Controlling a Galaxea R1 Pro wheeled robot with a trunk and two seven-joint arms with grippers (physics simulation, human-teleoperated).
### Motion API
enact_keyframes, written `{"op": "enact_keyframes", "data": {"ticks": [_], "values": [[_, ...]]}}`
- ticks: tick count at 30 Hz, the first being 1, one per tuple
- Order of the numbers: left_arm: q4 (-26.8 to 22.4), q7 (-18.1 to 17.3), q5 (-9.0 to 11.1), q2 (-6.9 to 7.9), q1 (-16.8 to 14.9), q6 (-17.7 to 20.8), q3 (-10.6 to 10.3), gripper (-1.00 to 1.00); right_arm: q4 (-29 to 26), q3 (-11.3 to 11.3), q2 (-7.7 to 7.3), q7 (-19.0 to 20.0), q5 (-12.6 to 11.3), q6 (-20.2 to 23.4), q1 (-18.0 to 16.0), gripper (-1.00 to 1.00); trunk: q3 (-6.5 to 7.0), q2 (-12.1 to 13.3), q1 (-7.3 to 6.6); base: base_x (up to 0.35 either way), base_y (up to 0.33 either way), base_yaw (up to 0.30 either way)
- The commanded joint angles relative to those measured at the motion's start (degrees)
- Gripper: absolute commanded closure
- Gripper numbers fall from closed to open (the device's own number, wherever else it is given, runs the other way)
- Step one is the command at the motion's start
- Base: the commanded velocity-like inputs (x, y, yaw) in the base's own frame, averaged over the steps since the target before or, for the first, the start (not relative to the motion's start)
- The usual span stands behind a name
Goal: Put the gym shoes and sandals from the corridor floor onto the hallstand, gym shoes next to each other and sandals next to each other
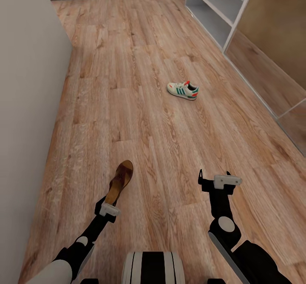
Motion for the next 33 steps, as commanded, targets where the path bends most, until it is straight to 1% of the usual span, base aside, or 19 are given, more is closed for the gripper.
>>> {"op": "enact_keyframes", "data": {"ticks": [1,22,25,28,33], "values": [[0.0,-0.5,-0.4,-0.03,0.0,-0.2,0.5,1.00,-0.1,0.2,-0.06,-0.4,-0.2,0.4,-0.1,-1.00,0.06,0.0,-0.01,0.000,0.000,0.000],[0.0,-0.5,-0.4,-0.04,0.0,-0.2,0.5,1.00,0.0,0.2,-0.01,-0.5,-0.1,0.4,-0.1,-1.00,1.92,0.0,-0.01,0.000,0.000,0.000],[0.0,-0.5,-0.4,-0.04,0.0,-0.2,0.5,1.00,0.0,0.2,0.01,-0.5,0.2,0.4,-0.1,-1.00,2.18,0.0,-0.01,0.000,0.000,0.000],[0.0,-0.5,-0.4,-0.05,0.0,-0.2,0.5,1.00,0.0,0.2,0.05,-0.5,1.2,0.4,-0.1,-1.00,2.45,0.0,-0.01,0.000,0.000,0.000],[0.0,-0.5,-0.4,-0.09,0.0,-0.2,0.5,1.00,0.1,0.2,0.12,-0.5,2.1,0.5,-0.1,-1.00,2.86,0.0,-0.01,0.000,0.000,0.000]]}}
